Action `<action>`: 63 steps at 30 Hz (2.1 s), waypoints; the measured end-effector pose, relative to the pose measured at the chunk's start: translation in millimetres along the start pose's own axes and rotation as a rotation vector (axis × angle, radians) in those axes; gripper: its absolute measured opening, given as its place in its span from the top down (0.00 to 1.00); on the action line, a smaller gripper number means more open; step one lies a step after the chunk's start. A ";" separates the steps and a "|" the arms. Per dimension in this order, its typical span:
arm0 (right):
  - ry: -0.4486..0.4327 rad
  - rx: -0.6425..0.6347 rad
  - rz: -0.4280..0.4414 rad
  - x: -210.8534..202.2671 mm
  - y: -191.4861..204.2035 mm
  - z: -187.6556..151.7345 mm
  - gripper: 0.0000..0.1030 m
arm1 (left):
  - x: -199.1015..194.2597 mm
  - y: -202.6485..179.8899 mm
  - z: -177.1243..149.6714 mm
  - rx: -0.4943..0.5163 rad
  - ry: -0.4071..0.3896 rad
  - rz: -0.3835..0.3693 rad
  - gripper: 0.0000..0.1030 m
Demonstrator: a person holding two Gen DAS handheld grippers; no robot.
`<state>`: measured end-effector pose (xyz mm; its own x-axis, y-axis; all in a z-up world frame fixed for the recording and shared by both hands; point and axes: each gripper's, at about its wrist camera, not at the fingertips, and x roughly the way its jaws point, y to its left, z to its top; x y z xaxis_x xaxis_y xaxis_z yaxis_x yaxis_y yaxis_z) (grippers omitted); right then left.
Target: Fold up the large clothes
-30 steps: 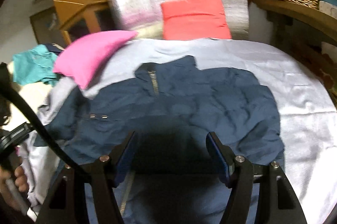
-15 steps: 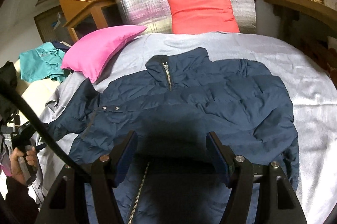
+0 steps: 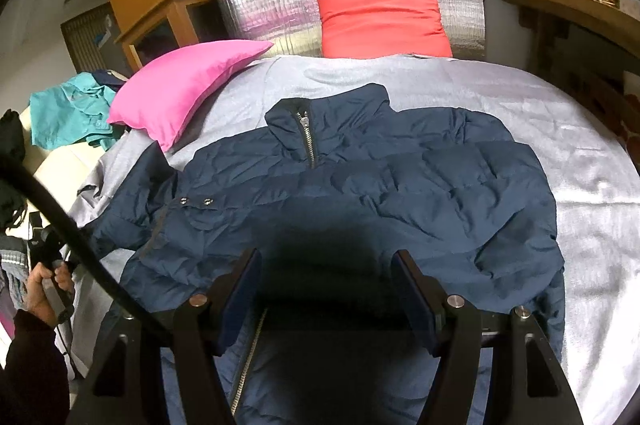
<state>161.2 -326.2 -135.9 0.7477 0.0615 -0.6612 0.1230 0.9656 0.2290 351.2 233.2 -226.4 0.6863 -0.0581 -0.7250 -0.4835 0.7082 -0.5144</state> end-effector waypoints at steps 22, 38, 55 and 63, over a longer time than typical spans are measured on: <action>-0.089 0.261 -0.048 -30.9 -71.7 13.0 0.31 | -175.3 -220.1 -124.1 0.640 -0.298 -0.434 0.92; -0.085 0.476 -0.027 -40.5 -159.3 16.6 0.31 | -111.8 -320.1 -322.9 1.122 0.378 -0.593 0.82; 0.159 0.582 0.269 10.4 -148.4 5.8 0.31 | -145.7 -253.0 -277.0 1.253 0.385 -0.663 0.28; 0.254 0.527 0.197 26.0 -128.7 -1.3 0.31 | -79.2 -225.5 -216.2 1.060 0.195 -0.243 0.24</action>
<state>163.9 -448.5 -183.4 0.6186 0.3467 -0.7051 0.3530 0.6791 0.6436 288.4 -74.0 -152.0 0.5571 -0.3218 -0.7656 0.4280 0.9013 -0.0674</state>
